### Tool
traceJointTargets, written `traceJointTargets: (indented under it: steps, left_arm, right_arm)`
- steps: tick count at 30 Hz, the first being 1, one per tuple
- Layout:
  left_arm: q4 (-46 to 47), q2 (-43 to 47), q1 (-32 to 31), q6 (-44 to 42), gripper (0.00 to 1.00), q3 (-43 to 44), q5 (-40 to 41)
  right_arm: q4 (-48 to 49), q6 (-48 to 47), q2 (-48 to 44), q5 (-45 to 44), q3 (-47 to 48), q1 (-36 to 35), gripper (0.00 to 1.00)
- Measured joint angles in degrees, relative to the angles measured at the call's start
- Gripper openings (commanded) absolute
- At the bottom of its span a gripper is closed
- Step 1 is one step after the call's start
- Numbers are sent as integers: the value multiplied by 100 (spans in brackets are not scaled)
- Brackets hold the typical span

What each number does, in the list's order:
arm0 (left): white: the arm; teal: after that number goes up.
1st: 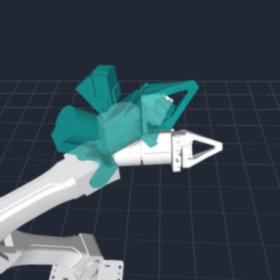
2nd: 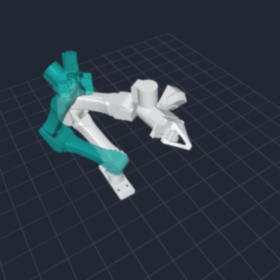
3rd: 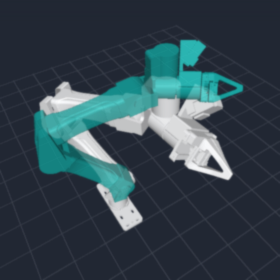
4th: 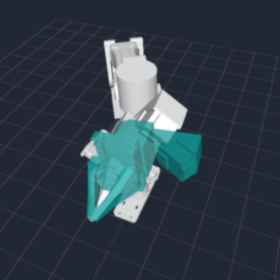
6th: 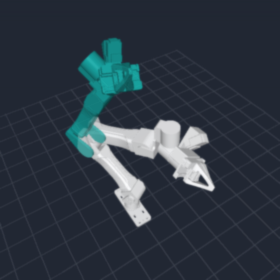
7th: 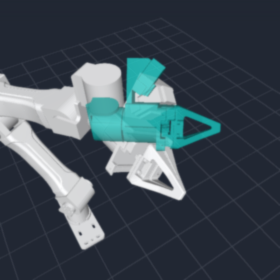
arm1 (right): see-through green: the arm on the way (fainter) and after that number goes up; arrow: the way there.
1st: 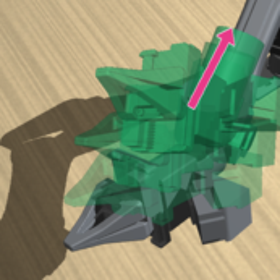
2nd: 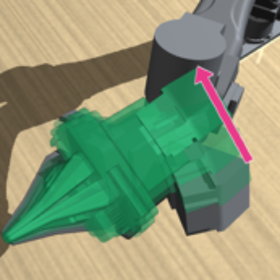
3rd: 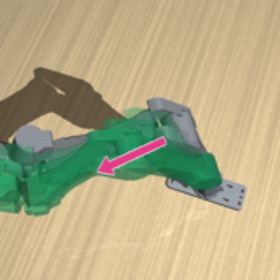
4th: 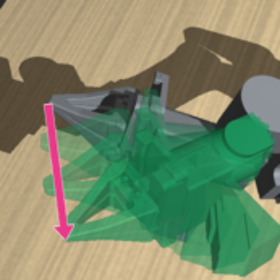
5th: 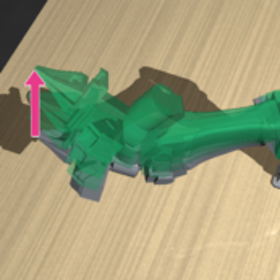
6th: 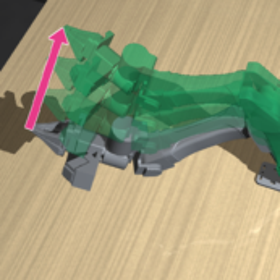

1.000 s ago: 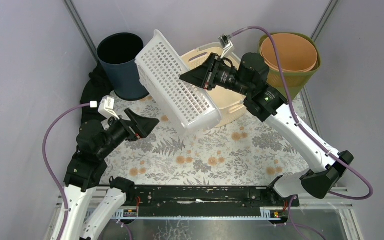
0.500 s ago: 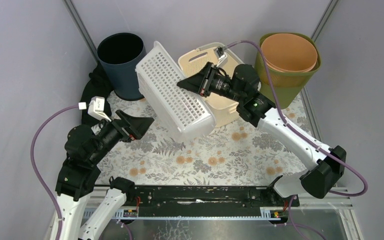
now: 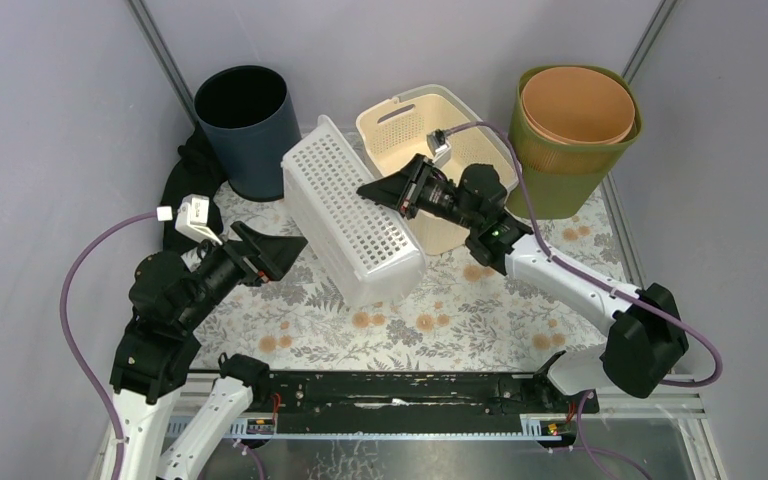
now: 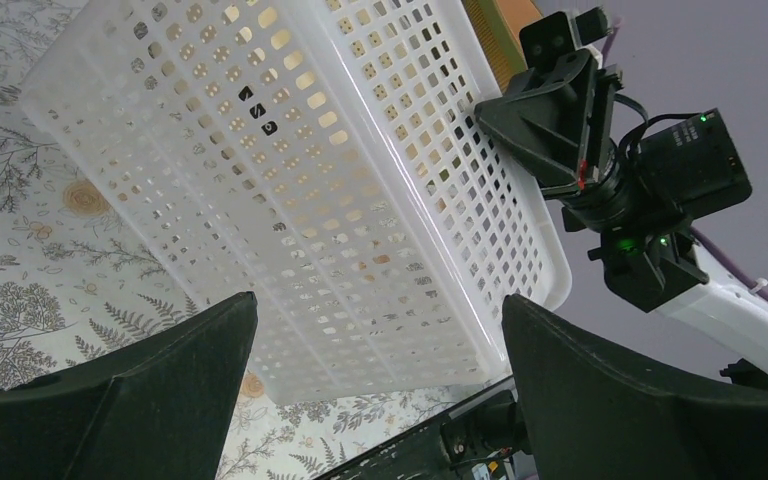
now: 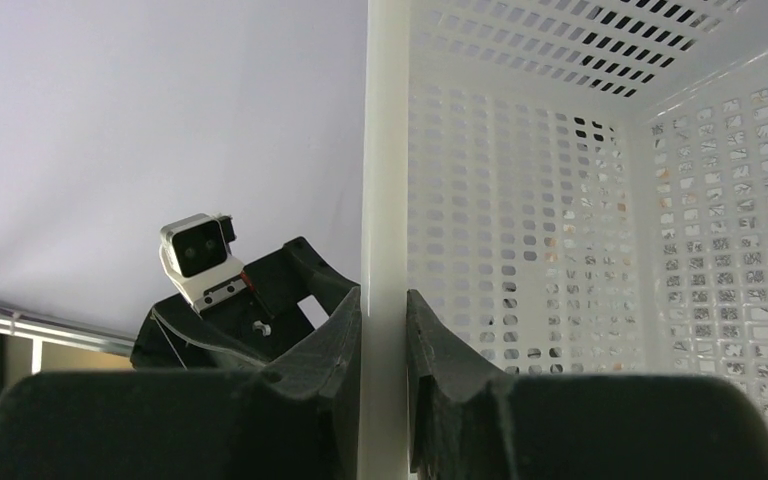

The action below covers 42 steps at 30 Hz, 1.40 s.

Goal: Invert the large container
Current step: Turn the container upside down at the center of the board.

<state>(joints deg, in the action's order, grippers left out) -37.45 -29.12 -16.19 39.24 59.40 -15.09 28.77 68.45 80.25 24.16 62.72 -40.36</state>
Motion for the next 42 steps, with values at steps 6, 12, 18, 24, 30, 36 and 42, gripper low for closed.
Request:
traceJointTargets:
  steps: [6,12,18,24,30,36,42]
  left_arm:
    - [-2,15,0,-22,100,0,7]
    - [-15,20,0,-39,100,0,9]
    - [-55,24,0,-50,100,0,15]
    - [-127,48,0,-92,100,0,57]
    - [-188,55,0,-138,100,0,74]
    - [-299,55,0,-184,100,7,109]
    - [-358,55,0,-240,100,118,144]
  right_arm:
    - [898,540,7,-162,-553,0,9]
    - [1716,990,177,-448,-1047,-50,8]
    - [2144,1196,251,-975,-1504,-238,8]
    - [2557,1355,289,-1593,-1926,-514,8]
    - [3274,1580,748,-2057,-2015,-726,8]
    - [3941,1875,1530,-2365,-1873,-1001,8]
    - [4601,2039,2205,-2712,-1578,-1285,10]
